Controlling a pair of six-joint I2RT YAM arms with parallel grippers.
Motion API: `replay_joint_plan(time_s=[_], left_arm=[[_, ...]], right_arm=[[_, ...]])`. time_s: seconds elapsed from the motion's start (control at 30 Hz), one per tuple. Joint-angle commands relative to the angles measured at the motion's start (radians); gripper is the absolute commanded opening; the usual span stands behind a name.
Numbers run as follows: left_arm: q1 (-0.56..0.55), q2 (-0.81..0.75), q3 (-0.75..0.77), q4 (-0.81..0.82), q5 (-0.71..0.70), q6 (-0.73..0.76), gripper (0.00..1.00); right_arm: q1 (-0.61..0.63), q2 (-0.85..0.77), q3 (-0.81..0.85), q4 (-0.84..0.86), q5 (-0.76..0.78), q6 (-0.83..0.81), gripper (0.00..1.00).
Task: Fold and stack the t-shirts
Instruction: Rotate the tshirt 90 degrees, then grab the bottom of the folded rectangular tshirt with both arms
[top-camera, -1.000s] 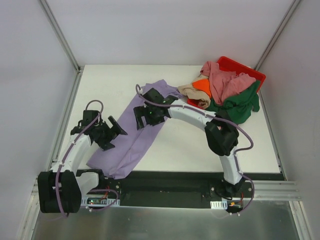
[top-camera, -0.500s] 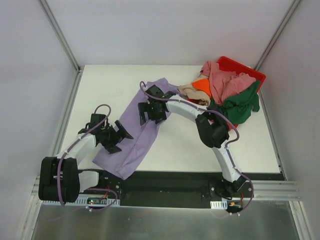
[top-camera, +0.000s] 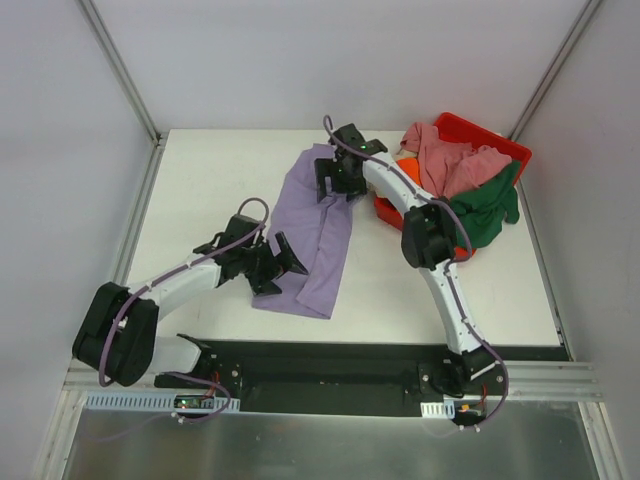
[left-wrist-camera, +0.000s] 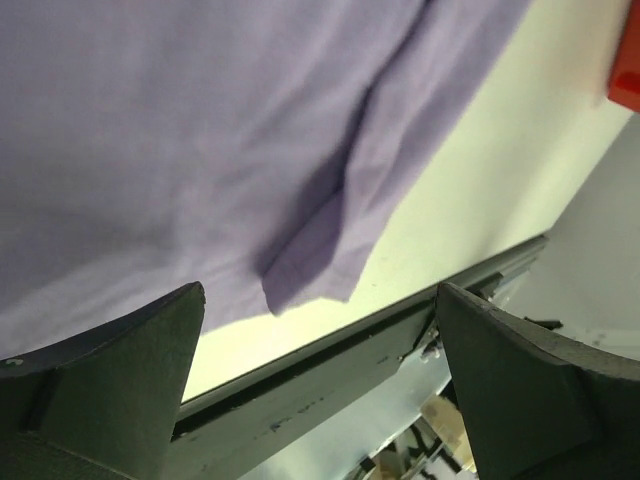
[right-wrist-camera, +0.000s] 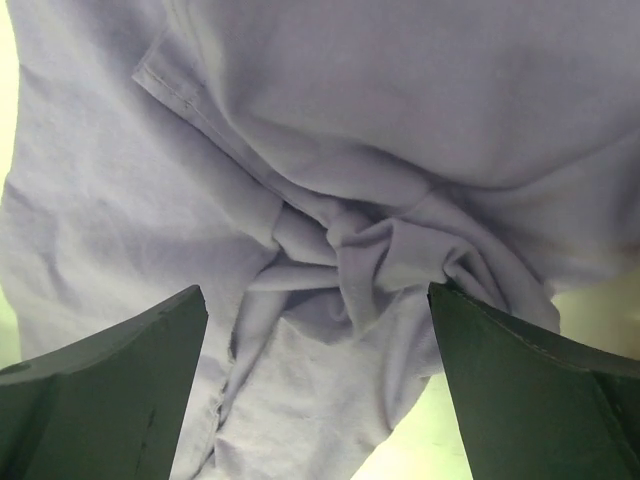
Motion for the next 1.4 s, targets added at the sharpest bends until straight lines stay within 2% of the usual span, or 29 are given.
replay_joint_plan(time_s=[0.0,0.1,0.2,0.37,0.5,0.57,0.6,0.73,0.83,0.97,1.23,1.37], left_arm=[[-0.065,-0.021,0.079,0.031,-0.034,-0.045,0.99],[-0.065,-0.098,0.059,0.028,-0.054,-0.029,0.99],[-0.065,-0.21,0.03,-0.027,-0.11,-0.003,0.99],[-0.058,-0.362,0.007,-0.295,-0.328,0.049,0.99],[-0.015,-0.399,-0.055,-0.338,-0.327,0.064,0.99],[0.025,-0.383,-0.073,-0.337,-0.295,0.067,0.97],[0.041,-0.368,-0.076,-0.332,-0.289,0.072,0.93],[0.051,-0.259,-0.052,-0.247,-0.198,0.124,0.79],[0.05,-0.187,-0.043,-0.187,-0.137,0.126,0.71],[0.051,-0.124,-0.067,-0.159,-0.15,0.115,0.59],[0.051,-0.047,-0.076,-0.127,-0.174,0.109,0.47],[0.05,-0.012,-0.087,-0.119,-0.166,0.106,0.4]], right_arm=[[-0.043,-0.125,0.01,-0.051,0.031,-0.122,0.96],[-0.027,-0.252,-0.078,-0.059,0.009,-0.188,0.96],[0.031,-0.418,-0.256,-0.034,0.027,-0.253,0.96],[0.173,-0.751,-0.762,0.153,0.103,-0.287,0.96],[0.279,-0.984,-1.158,0.355,-0.034,-0.219,0.96],[0.362,-1.04,-1.276,0.427,-0.019,-0.227,0.98],[0.399,-1.043,-1.307,0.449,-0.009,-0.25,0.98],[0.511,-0.944,-1.279,0.432,-0.028,-0.331,0.92],[0.536,-0.842,-1.196,0.39,0.009,-0.356,0.9],[0.54,-0.748,-1.12,0.331,0.034,-0.359,0.82],[0.553,-0.734,-1.174,0.328,0.046,-0.347,0.7],[0.576,-0.745,-1.205,0.32,0.05,-0.342,0.69]])
